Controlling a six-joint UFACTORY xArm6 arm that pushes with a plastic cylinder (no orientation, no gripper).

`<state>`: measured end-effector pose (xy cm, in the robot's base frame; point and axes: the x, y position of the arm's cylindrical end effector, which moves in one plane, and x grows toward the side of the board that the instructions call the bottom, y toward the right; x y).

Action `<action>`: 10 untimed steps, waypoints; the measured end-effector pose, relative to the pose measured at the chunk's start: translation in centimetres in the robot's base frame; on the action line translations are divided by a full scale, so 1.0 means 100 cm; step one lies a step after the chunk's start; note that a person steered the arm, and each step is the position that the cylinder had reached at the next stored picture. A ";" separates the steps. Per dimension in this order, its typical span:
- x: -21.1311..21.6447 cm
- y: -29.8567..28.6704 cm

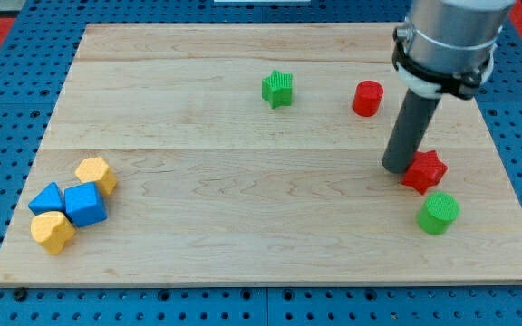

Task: Move the red circle above to the red star

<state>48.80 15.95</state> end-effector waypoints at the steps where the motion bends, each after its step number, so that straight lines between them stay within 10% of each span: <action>1: 0.000 -0.014; 5: -0.160 0.062; 10: -0.125 -0.078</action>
<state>36.29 8.11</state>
